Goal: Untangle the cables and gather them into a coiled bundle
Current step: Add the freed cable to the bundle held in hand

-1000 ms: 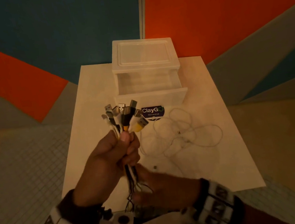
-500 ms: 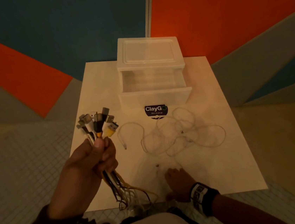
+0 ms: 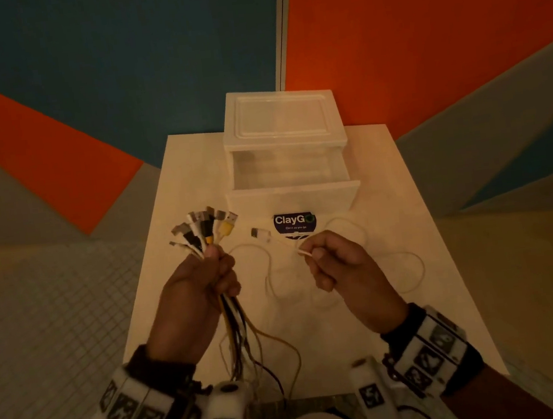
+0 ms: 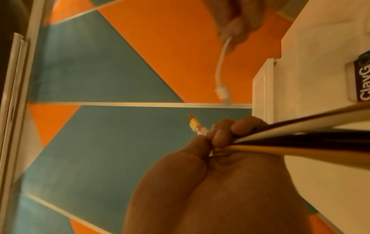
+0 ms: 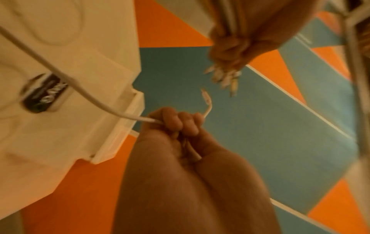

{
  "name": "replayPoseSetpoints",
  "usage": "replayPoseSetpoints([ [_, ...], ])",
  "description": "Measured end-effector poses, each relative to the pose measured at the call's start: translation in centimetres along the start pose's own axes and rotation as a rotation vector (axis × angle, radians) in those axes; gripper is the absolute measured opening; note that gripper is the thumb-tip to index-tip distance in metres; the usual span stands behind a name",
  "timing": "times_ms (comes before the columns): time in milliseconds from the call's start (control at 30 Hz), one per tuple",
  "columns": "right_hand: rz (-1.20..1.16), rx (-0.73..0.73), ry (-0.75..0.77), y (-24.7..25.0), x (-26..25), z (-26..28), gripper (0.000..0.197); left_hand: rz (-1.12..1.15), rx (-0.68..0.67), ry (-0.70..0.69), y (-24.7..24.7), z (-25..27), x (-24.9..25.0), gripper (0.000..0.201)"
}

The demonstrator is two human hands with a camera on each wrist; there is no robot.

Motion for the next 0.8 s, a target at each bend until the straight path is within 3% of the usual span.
replayPoseSetpoints([
  [133, -0.081, 0.068, 0.065, -2.3, -2.2, -0.3, 0.01, -0.006, -0.001, 0.033, -1.4, -1.2, -1.2, 0.011],
  [267, -0.048, 0.198, 0.176, -3.7, -2.9, -0.9, 0.009, 0.076, 0.019, 0.041, -1.6, -1.7, -1.9, 0.026],
  [400, 0.06, 0.232, 0.234, -5.8, -2.8, -1.3, 0.013, 0.078, 0.053, 0.018, -1.3, -1.8, -1.8, 0.034],
  [567, 0.315, 0.189, 0.268, -6.9, -0.9, -0.7, 0.018, 0.073, 0.008, -0.02, -1.2, -1.4, -1.3, 0.031],
  [667, 0.445, 0.13, 0.226, -7.0, -0.1, -0.4, 0.015, 0.018, 0.065, -0.032, -0.6, -1.3, -1.2, 0.021],
  [800, 0.431, 0.048, 0.17, -6.2, -0.2, -1.0, 0.012, -0.031, 0.063, -0.027, -0.6, -1.3, -1.3, 0.016],
])
Point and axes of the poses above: each hand's wrist, its own z-axis away from the middle knuckle, its own y-axis out of the back of the hand, x = y × z, the point moved 3 cm from there along -z, towards the middle knuckle, and after that the axes turned 12 degrees about -x, right-handed, at the moved point
